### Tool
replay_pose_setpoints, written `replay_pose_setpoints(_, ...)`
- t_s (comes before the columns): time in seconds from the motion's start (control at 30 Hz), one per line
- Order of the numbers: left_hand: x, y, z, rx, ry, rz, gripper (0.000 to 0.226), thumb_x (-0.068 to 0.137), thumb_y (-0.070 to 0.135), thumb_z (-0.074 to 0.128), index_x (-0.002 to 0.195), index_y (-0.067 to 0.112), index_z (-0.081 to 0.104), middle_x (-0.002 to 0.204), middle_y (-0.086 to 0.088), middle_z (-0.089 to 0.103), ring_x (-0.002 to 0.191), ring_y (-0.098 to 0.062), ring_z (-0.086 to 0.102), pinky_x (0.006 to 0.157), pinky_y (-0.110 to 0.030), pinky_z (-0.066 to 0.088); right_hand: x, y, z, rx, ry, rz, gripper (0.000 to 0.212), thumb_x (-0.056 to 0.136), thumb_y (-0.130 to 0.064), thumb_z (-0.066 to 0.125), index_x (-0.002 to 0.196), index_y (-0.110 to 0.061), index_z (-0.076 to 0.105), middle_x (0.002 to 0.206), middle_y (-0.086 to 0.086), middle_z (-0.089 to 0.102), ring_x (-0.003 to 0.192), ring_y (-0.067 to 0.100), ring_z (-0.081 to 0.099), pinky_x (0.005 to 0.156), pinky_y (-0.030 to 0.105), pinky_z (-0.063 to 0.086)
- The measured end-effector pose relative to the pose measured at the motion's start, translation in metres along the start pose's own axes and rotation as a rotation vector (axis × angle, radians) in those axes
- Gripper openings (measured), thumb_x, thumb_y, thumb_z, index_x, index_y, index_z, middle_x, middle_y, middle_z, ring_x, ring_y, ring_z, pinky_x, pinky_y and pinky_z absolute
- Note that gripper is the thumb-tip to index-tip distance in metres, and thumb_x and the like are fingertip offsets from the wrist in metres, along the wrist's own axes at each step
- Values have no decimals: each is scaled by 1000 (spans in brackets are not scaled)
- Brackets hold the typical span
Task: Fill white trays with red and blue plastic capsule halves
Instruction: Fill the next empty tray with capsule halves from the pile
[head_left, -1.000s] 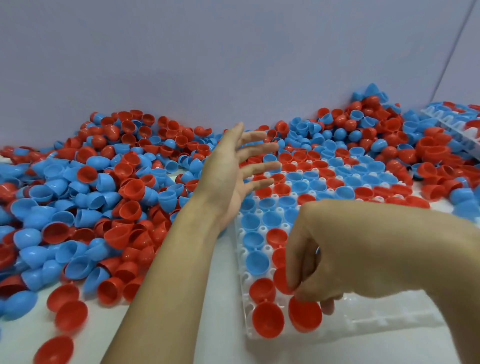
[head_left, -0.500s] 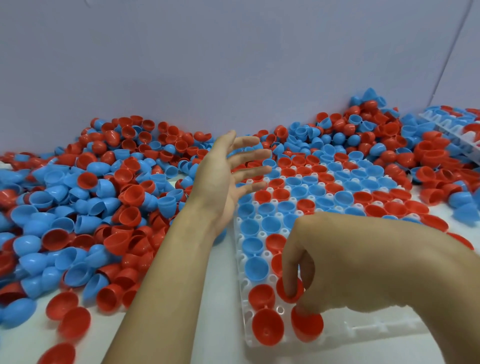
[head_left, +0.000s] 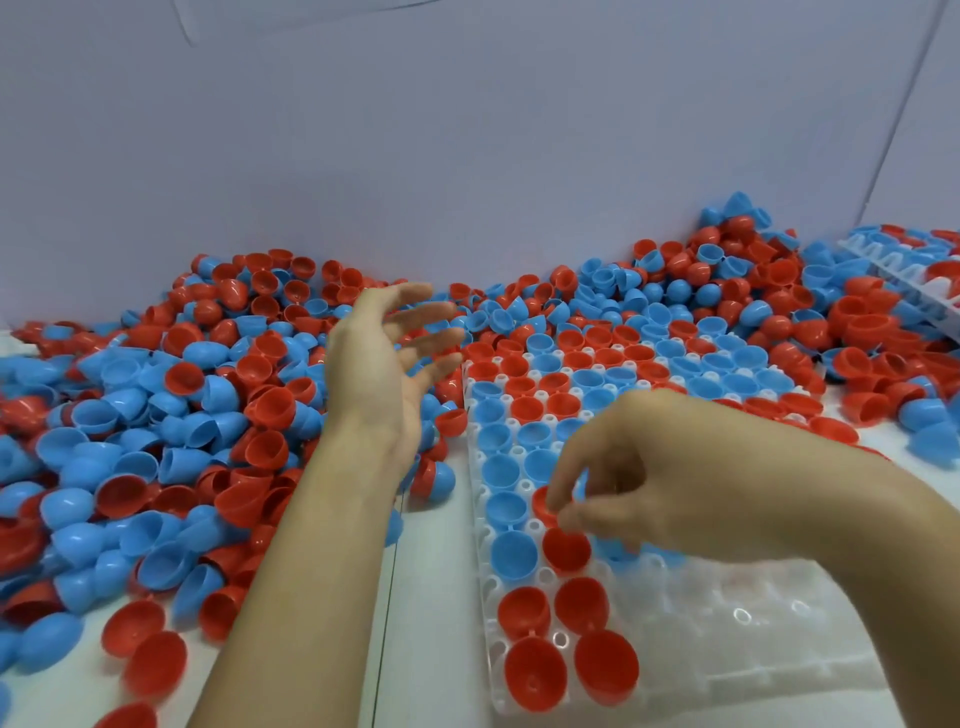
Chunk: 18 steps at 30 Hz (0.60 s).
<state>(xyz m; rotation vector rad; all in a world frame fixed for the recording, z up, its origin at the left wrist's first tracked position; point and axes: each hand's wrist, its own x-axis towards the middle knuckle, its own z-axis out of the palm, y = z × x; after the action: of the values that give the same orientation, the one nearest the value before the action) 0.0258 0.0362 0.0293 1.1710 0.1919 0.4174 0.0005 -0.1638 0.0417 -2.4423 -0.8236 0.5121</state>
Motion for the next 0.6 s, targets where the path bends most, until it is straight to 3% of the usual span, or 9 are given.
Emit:
replay_pose_setpoints(0.07,3,11,-10,-61,137,62,20,97,14,46,89,10,64,79,-5,70,68,-18,67,59,-26,55,5,10,-3,38,244,-49,9,92,-34,67,90,-41,72,68,-28,66,62,-5,65,51,9,46)
replay_pose_setpoints(0.17,9,24,-23,-15,282,201,22,92,5,44,83,13,63,70,-2,66,62,-17,65,55,-25,54,13,23,-3,110,591,-63,17,92,-22,66,88,-36,74,68,-14,66,67,2,64,57,13,50)
replay_pose_setpoints(0.27,20,31,-25,385,257,282,27,90,3,49,78,22,64,73,3,65,67,-15,63,53,-23,50,18,33,0,150,683,-52,19,92,-16,65,90,-32,75,70,-14,65,69,1,64,55,13,52)
replay_pose_setpoints(0.33,40,32,-24,831,195,307,21,89,7,57,83,25,66,80,4,64,74,-16,60,59,-21,49,19,37,1,176,694,-50,19,92,-16,66,90,-32,75,71,-16,65,69,0,64,53,10,50)
replay_pose_setpoints(0.4,63,36,-21,1353,100,254,17,87,17,64,101,27,66,111,-5,64,103,-26,60,88,-34,52,20,39,1,189,705,-57,19,92,-16,66,88,-32,74,70,-16,65,71,1,64,56,8,49)
replay_pose_setpoints(0.43,74,39,-18,1556,9,186,26,86,22,66,111,30,63,128,-9,58,119,-31,54,101,-42,47,20,40,1,196,714,-59,21,92,-16,65,87,-34,74,70,-16,65,70,3,64,56,8,48)
replay_pose_setpoints(0.47,84,40,-15,1681,-105,104,36,87,25,68,121,31,60,138,-10,52,125,-33,50,106,-45,44,19,40,0,206,721,-62,22,92,-15,65,86,-35,74,71,-17,65,68,4,64,55,9,48)
replay_pose_setpoints(0.57,101,36,-9,1770,-507,-206,60,88,28,72,140,37,44,135,3,43,106,-22,57,88,-37,54,20,42,0,246,721,-73,25,92,-14,64,85,-37,72,72,-17,65,63,7,65,54,13,52)
replay_pose_setpoints(0.6,107,29,-10,1751,-599,-303,66,88,29,74,142,41,39,132,6,39,109,-23,56,90,-41,55,20,43,1,254,717,-74,25,92,-14,64,85,-37,72,73,-16,65,63,8,65,57,15,53)
